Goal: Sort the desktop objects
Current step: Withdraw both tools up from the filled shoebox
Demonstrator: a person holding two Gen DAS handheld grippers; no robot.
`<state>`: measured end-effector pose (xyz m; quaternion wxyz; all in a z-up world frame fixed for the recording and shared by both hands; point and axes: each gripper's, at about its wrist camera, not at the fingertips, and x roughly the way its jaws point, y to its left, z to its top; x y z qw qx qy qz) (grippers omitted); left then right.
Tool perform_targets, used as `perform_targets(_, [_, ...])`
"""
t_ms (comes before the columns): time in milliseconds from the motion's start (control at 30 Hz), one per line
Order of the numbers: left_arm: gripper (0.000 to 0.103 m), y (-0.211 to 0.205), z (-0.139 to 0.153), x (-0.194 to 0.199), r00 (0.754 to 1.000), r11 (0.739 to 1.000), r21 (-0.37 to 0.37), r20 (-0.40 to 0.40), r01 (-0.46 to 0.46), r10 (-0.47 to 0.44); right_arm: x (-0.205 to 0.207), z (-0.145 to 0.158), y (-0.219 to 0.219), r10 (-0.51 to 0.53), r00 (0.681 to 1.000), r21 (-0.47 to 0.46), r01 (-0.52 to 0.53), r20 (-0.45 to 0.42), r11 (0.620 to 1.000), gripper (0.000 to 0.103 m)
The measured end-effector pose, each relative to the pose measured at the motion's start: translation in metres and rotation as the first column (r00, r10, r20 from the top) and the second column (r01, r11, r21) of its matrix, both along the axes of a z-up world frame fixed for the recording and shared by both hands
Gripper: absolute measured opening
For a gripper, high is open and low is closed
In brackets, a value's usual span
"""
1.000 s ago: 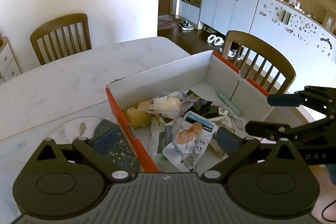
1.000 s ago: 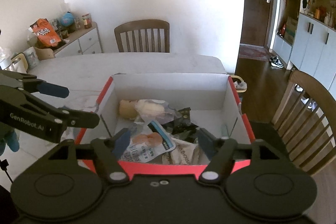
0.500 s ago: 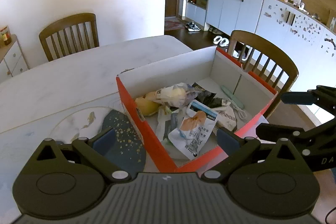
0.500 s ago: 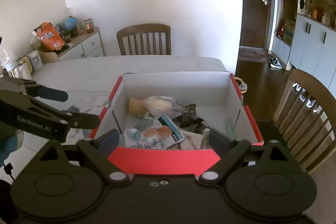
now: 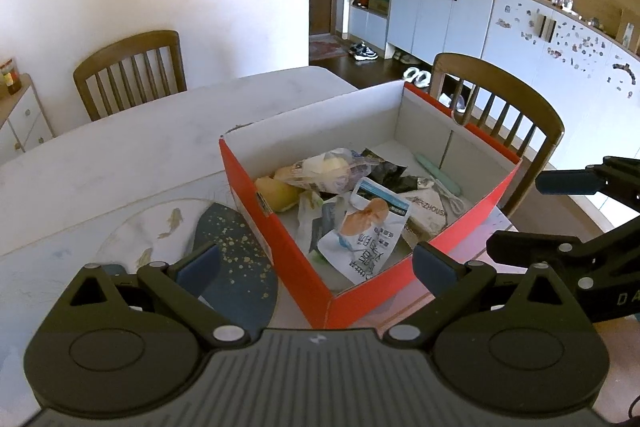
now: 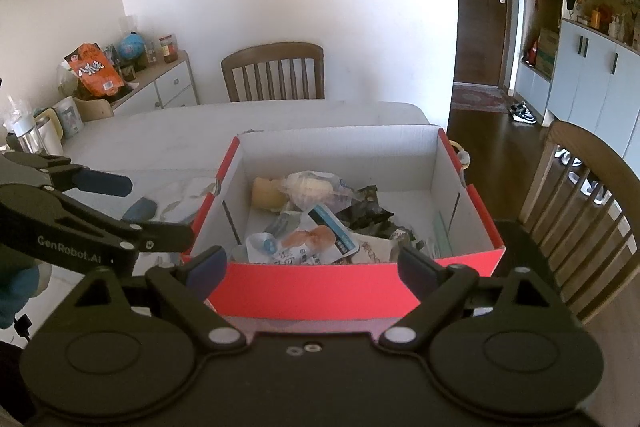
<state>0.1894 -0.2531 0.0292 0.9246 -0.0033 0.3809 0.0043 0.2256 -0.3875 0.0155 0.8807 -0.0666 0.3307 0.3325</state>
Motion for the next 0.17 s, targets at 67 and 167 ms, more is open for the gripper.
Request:
perform_targets(67, [0.103, 0.0006, 0.0001, -0.0009, 1.0, 1.0, -0.004, 0.002, -0.001, 0.001, -0.0012, -0.0009, 0.0011, -0.004, 1.0, -0.004, 0.004, 0.0, 1.0, 0.093])
perform_targets(167, [0.103, 0.0054, -0.0006, -0.0024, 1.0, 1.0, -0.012, 0.002, 0.007, -0.007, -0.0035, -0.0015, 0.0032, -0.015, 1.0, -0.007, 0.015, -0.002, 1.0, 0.093])
